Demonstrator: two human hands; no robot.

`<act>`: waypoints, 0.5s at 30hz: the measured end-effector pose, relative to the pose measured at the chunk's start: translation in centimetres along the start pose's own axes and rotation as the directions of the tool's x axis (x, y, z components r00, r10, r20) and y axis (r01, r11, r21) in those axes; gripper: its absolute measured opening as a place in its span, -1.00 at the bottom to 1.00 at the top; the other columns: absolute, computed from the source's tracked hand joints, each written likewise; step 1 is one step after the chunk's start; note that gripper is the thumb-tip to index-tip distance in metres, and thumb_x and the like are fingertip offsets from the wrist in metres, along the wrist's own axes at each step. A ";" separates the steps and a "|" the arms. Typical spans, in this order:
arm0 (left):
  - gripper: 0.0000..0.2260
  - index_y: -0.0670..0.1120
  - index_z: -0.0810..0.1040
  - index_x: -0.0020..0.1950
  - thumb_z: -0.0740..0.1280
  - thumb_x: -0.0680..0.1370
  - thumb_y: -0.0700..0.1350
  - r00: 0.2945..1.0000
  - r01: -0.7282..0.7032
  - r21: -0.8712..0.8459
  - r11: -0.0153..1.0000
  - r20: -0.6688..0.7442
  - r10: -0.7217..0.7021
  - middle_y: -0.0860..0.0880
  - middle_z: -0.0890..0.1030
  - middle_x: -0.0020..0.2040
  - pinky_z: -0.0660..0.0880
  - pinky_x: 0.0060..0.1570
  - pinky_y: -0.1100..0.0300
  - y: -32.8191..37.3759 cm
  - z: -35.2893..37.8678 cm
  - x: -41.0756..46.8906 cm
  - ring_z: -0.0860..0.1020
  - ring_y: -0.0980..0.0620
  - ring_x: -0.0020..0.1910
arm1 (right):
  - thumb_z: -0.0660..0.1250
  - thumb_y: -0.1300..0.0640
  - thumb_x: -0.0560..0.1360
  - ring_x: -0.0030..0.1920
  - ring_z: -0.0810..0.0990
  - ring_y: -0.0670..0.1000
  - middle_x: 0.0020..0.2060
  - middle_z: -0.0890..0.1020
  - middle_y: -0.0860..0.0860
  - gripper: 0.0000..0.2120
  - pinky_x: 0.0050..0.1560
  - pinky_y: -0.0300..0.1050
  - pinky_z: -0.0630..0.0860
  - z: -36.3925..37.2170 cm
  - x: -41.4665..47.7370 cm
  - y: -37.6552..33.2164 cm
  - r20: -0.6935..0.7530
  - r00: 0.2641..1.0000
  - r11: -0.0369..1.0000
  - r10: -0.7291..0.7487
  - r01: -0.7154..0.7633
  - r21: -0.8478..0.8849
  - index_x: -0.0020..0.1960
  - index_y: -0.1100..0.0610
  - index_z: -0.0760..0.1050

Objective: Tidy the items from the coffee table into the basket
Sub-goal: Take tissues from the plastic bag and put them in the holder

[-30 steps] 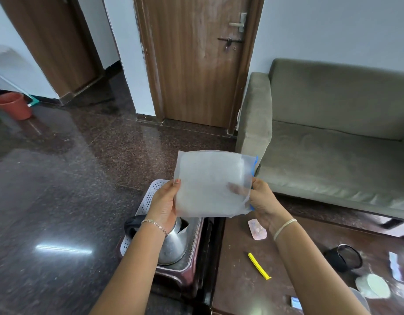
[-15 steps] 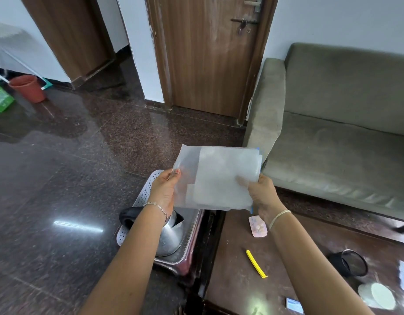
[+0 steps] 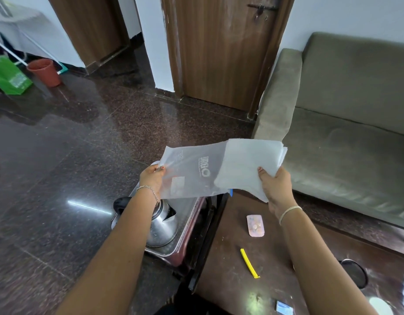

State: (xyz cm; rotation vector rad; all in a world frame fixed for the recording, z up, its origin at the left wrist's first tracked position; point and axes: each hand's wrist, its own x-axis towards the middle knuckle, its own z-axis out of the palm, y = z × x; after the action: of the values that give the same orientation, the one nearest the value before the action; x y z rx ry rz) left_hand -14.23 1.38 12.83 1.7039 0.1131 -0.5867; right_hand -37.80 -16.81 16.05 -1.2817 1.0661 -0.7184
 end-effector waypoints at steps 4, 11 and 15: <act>-0.84 -0.20 0.58 0.11 0.30 0.57 -0.21 0.998 0.027 -0.007 1.000 -0.061 -0.028 -0.22 0.61 0.05 0.50 0.19 -0.13 -0.4 -0.7 0.6 0.56 -0.12 -0.03 | 0.38 0.17 0.52 0.00 0.67 0.07 0.01 0.68 0.01 -0.86 -0.04 0.04 0.63 0.3 0.3 -0.4 0.006 0.999 0.984 0.040 -0.041 0.172 0.05 -0.01 0.55; -0.80 -0.23 0.58 0.15 0.31 0.56 -0.21 0.995 -0.013 0.058 0.998 -0.098 0.018 -0.24 0.62 0.12 0.50 0.10 0.06 -0.5 -1.7 3.2 0.57 -0.12 -0.02 | 0.39 0.19 0.51 0.06 0.67 0.09 0.05 0.68 0.03 -0.75 0.00 0.05 0.63 2.9 0.0 -0.7 -0.040 0.995 0.930 0.094 -0.074 0.361 0.19 0.12 0.52; -0.79 -0.25 0.57 0.15 0.32 0.56 -0.19 0.994 -0.011 0.107 0.994 -0.107 0.023 -0.24 0.62 0.11 0.45 0.20 0.05 -0.4 -2.9 5.9 0.56 -0.10 0.01 | 0.40 0.18 0.51 0.07 0.67 0.10 0.07 0.68 0.02 -0.78 0.04 0.12 0.61 4.4 0.2 -1.4 -0.112 0.985 0.903 0.131 -0.072 0.423 0.15 0.06 0.52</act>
State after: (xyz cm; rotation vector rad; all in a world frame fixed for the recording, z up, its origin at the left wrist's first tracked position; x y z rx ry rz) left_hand -8.36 2.76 10.14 1.8388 0.1470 -0.4947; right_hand -33.52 -15.45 17.15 -0.8113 1.0129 -0.9093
